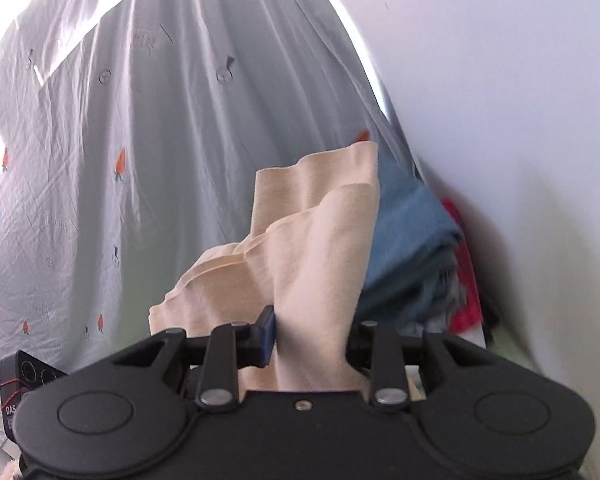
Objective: Fold clothes
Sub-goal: 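Carry the folded shirt with both tools onto the clothes stack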
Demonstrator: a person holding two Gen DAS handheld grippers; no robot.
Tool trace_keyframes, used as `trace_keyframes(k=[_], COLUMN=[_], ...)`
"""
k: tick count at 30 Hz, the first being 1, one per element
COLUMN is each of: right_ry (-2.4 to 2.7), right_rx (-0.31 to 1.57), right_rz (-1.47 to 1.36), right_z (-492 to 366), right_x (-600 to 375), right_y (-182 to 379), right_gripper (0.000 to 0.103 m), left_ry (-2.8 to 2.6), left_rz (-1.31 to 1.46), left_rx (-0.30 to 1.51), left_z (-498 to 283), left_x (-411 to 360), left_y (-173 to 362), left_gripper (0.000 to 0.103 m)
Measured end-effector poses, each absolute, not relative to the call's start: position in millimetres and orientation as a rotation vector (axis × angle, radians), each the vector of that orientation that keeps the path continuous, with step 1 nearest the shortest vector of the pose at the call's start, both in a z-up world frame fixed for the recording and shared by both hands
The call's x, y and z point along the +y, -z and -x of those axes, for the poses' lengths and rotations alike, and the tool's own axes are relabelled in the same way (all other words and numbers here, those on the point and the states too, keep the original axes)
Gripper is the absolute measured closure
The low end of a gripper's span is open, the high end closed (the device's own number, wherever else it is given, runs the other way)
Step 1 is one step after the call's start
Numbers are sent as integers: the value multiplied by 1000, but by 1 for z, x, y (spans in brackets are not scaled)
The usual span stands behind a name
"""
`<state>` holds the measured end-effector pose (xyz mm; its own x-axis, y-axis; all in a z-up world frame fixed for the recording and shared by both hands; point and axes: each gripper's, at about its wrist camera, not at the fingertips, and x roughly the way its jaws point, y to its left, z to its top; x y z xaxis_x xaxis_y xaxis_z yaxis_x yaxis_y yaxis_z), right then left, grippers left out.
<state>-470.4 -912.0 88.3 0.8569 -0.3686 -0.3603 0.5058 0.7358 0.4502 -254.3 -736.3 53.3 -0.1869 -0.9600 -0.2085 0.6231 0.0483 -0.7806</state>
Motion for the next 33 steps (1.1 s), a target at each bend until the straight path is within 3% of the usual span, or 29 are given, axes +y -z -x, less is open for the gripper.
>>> trace_keyframes(k=[4, 6, 13, 16, 19, 22, 23, 25, 27, 33], right_ry=[436, 450, 664, 664, 682, 754, 772, 761, 742, 843], right_rx=[167, 177, 346, 315, 330, 344, 342, 310, 264, 178], right_rz=[-511, -504, -419, -437, -396, -347, -338, -310, -268, -294], right_z=[423, 388, 288, 289, 289, 291, 292, 302, 314, 372], right_x=[-984, -1020, -1088, -1090, -1086, -1074, -1067, -1046, -1020, -931], right_y=[-113, -108, -6, 5, 0, -9, -13, -24, -35, -67], right_gripper=[71, 67, 54, 52, 42, 14, 6, 3, 0, 0], left_ry=[1460, 1315, 1037, 1048, 1050, 1051, 1056, 1076, 1041, 884], left_rz=[395, 372, 216, 195, 179, 149, 142, 146, 141, 35], left_rx=[709, 661, 700, 656, 637, 641, 636, 586, 494, 272], left_z=[222, 202, 142, 146, 151, 156, 158, 168, 183, 240], left_x=[-795, -822, -886, -886, -884, -870, -864, -843, -823, -757], left_y=[-93, -89, -12, -5, -7, -18, -23, -37, -55, -99], left_gripper=[71, 65, 56, 53, 52, 36, 26, 19, 0, 0])
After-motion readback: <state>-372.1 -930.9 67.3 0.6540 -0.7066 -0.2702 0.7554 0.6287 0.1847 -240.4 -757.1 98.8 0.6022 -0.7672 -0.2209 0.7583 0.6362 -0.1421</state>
